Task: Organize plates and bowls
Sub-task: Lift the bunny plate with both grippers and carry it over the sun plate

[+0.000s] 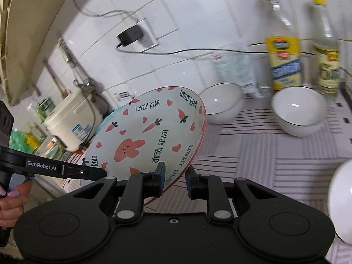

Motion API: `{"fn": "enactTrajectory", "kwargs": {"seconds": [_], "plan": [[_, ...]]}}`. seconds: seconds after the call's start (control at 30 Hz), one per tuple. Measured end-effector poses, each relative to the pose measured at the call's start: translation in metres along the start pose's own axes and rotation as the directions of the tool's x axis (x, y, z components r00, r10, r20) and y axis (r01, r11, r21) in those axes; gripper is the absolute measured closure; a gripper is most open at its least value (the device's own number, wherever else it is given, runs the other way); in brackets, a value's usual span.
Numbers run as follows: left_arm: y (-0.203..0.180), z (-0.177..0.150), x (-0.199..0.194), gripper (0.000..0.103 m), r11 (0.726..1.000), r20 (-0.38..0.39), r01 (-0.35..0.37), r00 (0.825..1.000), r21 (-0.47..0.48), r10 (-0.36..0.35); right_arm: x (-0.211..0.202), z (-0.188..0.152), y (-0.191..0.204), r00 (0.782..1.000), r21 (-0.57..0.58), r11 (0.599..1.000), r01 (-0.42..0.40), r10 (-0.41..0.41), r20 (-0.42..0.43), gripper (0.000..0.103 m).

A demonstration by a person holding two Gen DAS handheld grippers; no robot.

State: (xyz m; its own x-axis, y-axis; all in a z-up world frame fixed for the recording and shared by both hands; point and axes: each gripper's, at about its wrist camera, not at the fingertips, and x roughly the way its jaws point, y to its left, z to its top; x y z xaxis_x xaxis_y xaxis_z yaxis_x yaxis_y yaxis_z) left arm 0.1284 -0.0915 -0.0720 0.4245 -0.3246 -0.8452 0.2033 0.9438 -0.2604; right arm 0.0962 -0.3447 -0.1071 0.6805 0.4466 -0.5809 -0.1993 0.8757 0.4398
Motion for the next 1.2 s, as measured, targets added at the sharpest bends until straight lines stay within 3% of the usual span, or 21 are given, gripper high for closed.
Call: {"fn": "enactTrajectory", "kwargs": {"seconds": [0.2, 0.47, 0.87, 1.2], "plan": [[0.035, 0.009, 0.006, 0.078, 0.997, -0.017, -0.041, 0.999, -0.062, 0.040, 0.043, 0.015, 0.009, 0.997, -0.016, 0.998, -0.054, 0.053, -0.062, 0.079], [0.070, 0.028, 0.012, 0.078, 0.994, -0.048, -0.046, 0.998, -0.096, 0.042, 0.083, 0.032, 0.020, 0.990, -0.019, 0.996, -0.092, 0.089, -0.113, 0.079], [0.127, 0.070, 0.068, 0.078, 0.993, -0.177, -0.022, 0.984, -0.112, 0.002, 0.153, 0.041, 0.021, 0.978, 0.068, 0.997, -0.026, 0.040, -0.203, 0.079], [0.148, 0.094, 0.101, 0.076, 0.996, -0.264, -0.001, 0.964, -0.090, -0.023, 0.183, 0.046, 0.026, 0.965, 0.105, 0.993, 0.060, -0.031, -0.259, 0.079]]}}
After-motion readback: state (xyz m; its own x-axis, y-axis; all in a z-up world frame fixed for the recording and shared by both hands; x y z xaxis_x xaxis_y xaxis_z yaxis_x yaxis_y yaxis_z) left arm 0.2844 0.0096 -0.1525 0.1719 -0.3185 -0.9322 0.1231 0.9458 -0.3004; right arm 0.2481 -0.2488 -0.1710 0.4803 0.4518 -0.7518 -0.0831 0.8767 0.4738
